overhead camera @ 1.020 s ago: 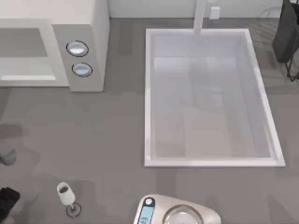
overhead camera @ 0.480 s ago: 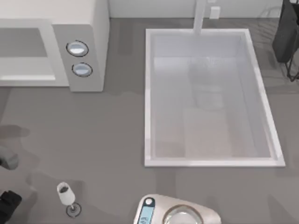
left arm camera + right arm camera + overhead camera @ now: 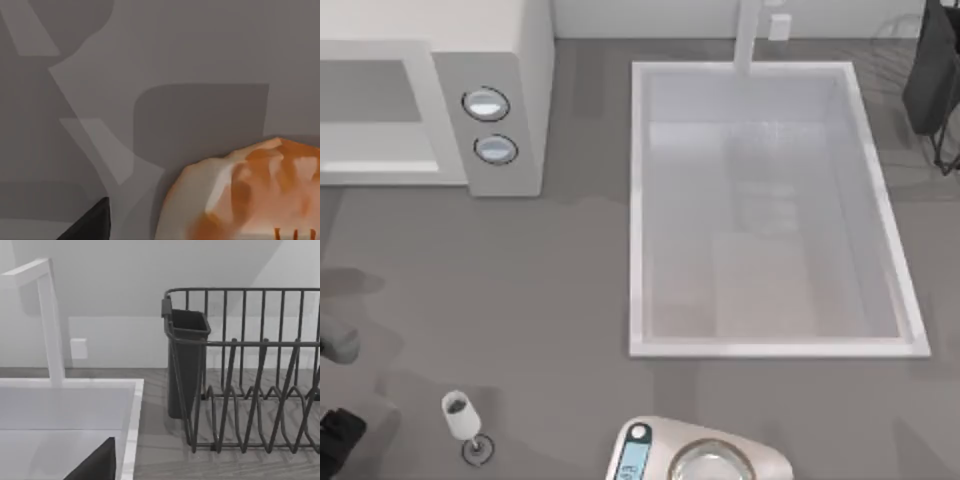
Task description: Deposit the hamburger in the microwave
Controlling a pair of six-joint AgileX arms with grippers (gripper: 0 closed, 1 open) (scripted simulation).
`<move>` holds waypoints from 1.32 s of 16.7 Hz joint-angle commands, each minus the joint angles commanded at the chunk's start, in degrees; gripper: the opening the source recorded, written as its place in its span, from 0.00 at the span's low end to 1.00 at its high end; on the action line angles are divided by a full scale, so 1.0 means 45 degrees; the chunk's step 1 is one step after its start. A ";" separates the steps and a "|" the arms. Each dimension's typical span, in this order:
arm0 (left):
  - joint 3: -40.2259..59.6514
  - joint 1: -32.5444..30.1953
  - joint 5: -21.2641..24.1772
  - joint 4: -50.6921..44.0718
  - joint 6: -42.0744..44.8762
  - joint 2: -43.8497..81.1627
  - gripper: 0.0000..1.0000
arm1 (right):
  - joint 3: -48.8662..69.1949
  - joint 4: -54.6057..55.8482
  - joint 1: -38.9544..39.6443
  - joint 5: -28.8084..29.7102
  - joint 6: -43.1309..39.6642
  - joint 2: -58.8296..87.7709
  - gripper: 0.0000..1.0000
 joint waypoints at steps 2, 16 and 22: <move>0.0000 0.0000 0.0000 0.0000 0.0000 0.0000 0.25 | 0.0000 0.0000 0.0000 0.0000 0.0000 0.0000 1.00; 0.0796 0.0056 0.0242 -0.1444 0.0057 -0.0968 0.00 | 0.0000 0.0000 0.0000 0.0000 0.0000 0.0000 1.00; 0.2910 0.0019 0.0241 -0.5002 0.0053 -0.2116 0.00 | 0.0000 0.0000 0.0000 0.0000 0.0000 0.0000 1.00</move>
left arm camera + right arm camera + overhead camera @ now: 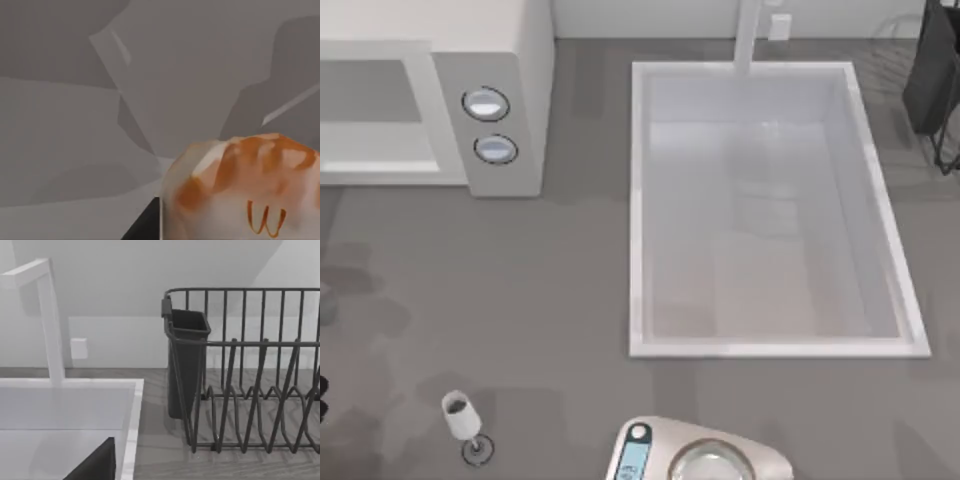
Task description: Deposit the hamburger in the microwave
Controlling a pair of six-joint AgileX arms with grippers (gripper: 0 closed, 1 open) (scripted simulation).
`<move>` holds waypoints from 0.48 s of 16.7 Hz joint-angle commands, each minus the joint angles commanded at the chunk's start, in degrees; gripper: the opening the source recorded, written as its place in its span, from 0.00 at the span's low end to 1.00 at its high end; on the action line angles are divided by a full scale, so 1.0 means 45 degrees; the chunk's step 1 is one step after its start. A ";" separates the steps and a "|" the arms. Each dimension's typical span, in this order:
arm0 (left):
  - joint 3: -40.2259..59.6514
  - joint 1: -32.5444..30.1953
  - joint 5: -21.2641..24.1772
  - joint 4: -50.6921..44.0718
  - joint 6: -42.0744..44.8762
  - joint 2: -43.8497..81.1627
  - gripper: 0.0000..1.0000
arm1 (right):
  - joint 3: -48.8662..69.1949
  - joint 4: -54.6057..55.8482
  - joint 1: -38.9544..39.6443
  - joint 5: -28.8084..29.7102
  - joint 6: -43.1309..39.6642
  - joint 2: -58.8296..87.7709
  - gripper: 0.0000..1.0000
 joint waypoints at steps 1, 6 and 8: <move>0.0409 -0.0009 0.0001 -0.0708 -0.0015 -0.0258 0.00 | 0.0000 0.0000 0.0000 0.0000 0.0000 0.0000 1.00; 0.1497 -0.0035 0.0006 -0.2275 -0.0103 -0.1067 0.00 | 0.0000 0.0000 0.0000 0.0000 0.0000 0.0000 1.00; 0.1497 -0.0035 0.0006 -0.2275 -0.0103 -0.1067 0.00 | 0.0000 0.0000 0.0000 0.0000 0.0000 0.0000 1.00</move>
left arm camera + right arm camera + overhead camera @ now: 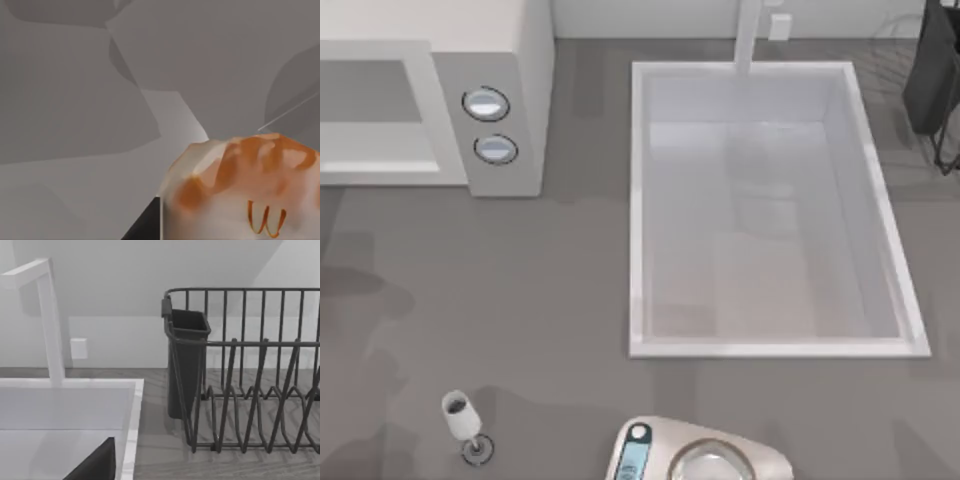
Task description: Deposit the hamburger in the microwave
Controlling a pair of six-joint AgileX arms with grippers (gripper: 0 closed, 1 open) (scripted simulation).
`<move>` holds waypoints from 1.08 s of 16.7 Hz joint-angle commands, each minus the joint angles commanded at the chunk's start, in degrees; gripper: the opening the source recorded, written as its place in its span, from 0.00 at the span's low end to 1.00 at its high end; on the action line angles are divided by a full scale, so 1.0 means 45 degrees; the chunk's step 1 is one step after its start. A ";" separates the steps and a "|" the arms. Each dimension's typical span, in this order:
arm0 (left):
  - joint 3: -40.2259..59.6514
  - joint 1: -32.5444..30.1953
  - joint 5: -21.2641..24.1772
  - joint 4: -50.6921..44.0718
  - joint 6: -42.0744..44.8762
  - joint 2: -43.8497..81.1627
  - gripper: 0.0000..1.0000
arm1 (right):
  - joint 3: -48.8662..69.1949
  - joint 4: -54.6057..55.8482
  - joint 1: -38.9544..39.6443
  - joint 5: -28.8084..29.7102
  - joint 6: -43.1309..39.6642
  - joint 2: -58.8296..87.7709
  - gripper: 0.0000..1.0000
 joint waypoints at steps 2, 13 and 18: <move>-0.0035 0.0021 -0.0006 0.0039 0.0026 0.0053 0.00 | 0.0000 0.0000 0.0000 0.0000 0.0000 0.0000 1.00; 0.5946 0.0263 0.1420 0.6989 -0.1804 0.4811 0.00 | 0.0000 0.0000 0.0000 0.0000 0.0000 0.0000 1.00; 0.9189 0.0146 0.2079 1.2631 -0.3607 0.9704 0.00 | 0.0000 0.0000 0.0000 0.0000 0.0000 0.0000 1.00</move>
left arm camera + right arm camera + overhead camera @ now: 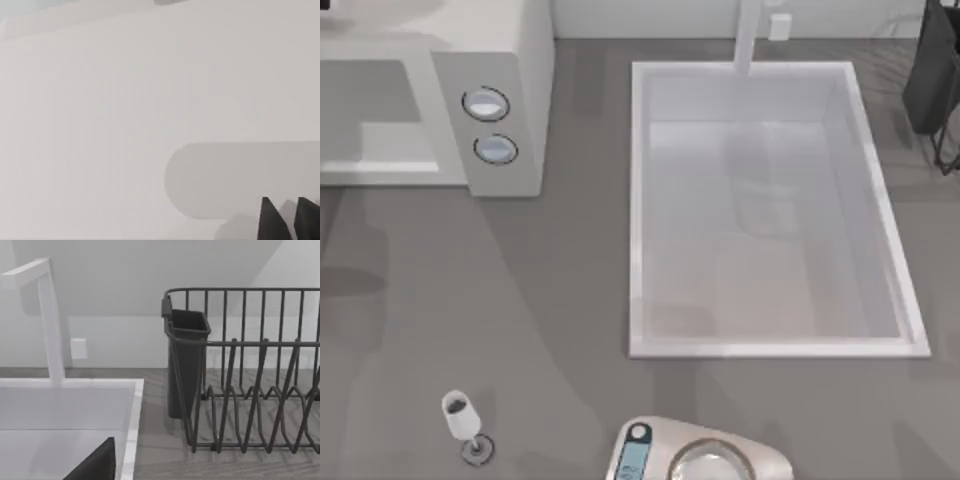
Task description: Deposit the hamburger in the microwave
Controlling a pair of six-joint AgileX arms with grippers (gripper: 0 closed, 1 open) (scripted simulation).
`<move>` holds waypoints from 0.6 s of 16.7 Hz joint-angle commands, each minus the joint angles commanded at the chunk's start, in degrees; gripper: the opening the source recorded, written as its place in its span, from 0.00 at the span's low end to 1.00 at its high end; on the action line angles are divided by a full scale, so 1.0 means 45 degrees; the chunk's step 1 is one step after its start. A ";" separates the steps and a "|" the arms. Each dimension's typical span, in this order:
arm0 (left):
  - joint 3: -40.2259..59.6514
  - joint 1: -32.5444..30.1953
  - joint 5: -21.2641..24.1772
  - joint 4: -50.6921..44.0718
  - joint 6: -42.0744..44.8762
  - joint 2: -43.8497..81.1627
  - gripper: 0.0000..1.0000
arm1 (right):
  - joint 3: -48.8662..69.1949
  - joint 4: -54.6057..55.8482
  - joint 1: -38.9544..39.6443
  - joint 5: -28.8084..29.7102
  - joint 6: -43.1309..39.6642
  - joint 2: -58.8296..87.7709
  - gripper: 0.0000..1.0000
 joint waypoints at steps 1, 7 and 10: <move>0.0514 -0.0023 0.0087 0.1119 -0.0379 0.0983 0.00 | 0.0000 0.0000 0.0000 0.0000 0.0000 0.0000 1.00; 0.2323 -0.0041 0.0265 0.6490 -0.2501 0.5804 0.00 | 0.0000 0.0000 0.0000 0.0000 0.0000 0.0000 1.00; 0.2446 0.0069 0.0222 0.7705 -0.3137 0.7032 0.00 | 0.0000 0.0000 0.0000 0.0000 0.0000 0.0000 1.00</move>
